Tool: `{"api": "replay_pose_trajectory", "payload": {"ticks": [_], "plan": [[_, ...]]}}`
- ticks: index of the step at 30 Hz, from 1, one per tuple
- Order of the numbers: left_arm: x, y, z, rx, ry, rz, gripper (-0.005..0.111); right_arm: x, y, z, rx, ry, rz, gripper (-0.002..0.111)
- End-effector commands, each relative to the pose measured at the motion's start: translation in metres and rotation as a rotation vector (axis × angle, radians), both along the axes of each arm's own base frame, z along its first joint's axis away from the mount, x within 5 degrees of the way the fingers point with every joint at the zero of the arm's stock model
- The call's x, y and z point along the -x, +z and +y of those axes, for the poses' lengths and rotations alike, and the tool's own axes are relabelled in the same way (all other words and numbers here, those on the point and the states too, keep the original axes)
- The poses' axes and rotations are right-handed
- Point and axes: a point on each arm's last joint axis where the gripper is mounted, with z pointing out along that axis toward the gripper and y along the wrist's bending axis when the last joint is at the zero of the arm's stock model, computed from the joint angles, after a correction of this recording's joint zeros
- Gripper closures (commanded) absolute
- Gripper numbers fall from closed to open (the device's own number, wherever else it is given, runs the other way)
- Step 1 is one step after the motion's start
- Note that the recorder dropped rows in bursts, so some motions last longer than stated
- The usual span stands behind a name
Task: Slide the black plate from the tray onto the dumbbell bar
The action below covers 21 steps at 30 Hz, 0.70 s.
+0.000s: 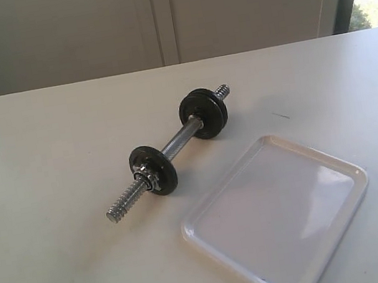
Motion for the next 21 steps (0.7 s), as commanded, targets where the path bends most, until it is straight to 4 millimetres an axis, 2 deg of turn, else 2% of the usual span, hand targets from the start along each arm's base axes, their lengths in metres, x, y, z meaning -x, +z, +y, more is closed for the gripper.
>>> {"api": "replay_pose_trajectory", "payload": {"ticks": [1, 5, 9, 11, 16, 21], "plan": [[-0.002, -0.007, -0.001, 0.016, -0.009, -0.147, 0.107, 0.0, 0.0, -0.001, 0.004, -0.005, -0.008, 0.108], [-0.006, -0.021, -0.001, -0.003, -0.004, -0.197, 0.107, 0.0, 0.0, -0.001, 0.004, -0.005, -0.008, 0.108], [-0.011, -0.044, -0.001, -0.049, 0.008, -0.151, 0.107, 0.0, 0.0, -0.001, 0.006, -0.006, -0.01, 0.108], [-0.011, -0.046, -0.001, -0.072, 0.012, -0.149, 0.107, 0.0, 0.0, -0.001, 0.006, -0.006, -0.01, 0.108], [-0.016, -0.069, -0.002, -0.168, 0.014, 0.113, 0.107, 0.001, 0.0, -0.001, 0.006, -0.006, -0.011, 0.108], [-0.016, -0.082, -0.001, -0.21, 0.007, 0.246, 0.107, 0.001, 0.0, -0.001, 0.006, -0.006, -0.011, 0.108]]}}
